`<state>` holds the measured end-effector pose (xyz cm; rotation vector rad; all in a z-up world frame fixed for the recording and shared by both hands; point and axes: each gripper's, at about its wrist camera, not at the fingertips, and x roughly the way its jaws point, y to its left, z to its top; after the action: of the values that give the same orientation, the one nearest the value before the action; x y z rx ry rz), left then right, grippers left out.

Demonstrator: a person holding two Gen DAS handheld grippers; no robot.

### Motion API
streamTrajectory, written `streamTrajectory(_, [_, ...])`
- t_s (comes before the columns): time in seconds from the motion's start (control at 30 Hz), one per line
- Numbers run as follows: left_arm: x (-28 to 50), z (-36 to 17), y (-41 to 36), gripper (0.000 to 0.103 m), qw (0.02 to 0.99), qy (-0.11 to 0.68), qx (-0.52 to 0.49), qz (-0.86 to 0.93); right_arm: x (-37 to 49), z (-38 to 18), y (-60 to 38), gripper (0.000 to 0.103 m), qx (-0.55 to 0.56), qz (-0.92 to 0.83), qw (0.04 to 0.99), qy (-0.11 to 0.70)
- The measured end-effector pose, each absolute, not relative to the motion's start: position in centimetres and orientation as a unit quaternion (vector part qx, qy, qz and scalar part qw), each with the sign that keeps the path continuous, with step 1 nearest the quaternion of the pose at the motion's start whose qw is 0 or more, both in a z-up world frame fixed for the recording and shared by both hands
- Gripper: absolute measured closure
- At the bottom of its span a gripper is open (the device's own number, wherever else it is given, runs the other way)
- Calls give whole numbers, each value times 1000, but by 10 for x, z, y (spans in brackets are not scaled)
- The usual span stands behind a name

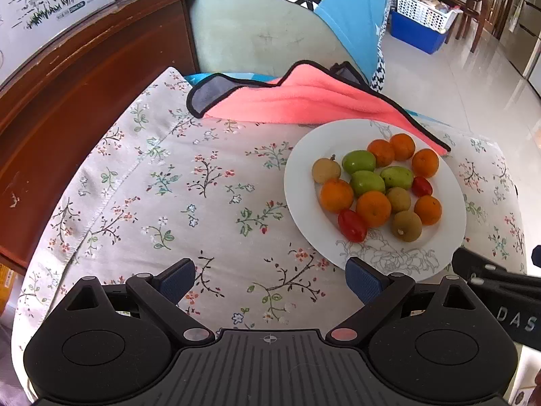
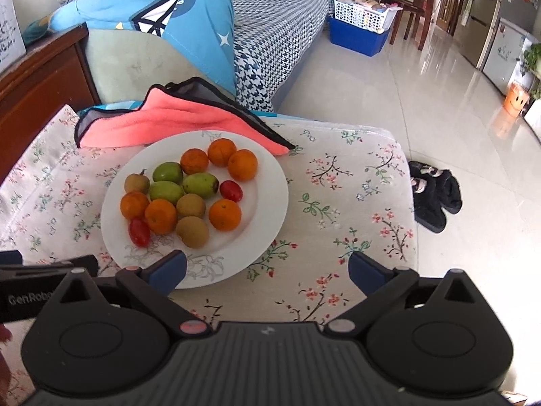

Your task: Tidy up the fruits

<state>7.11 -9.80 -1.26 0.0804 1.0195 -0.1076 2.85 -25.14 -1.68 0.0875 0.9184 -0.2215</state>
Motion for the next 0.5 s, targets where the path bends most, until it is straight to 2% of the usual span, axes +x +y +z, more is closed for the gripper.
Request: streamTrajectory(0.5, [71, -13, -101, 6, 874, 481, 53, -45, 30, -20, -250, 1, 31, -109, 888, 445])
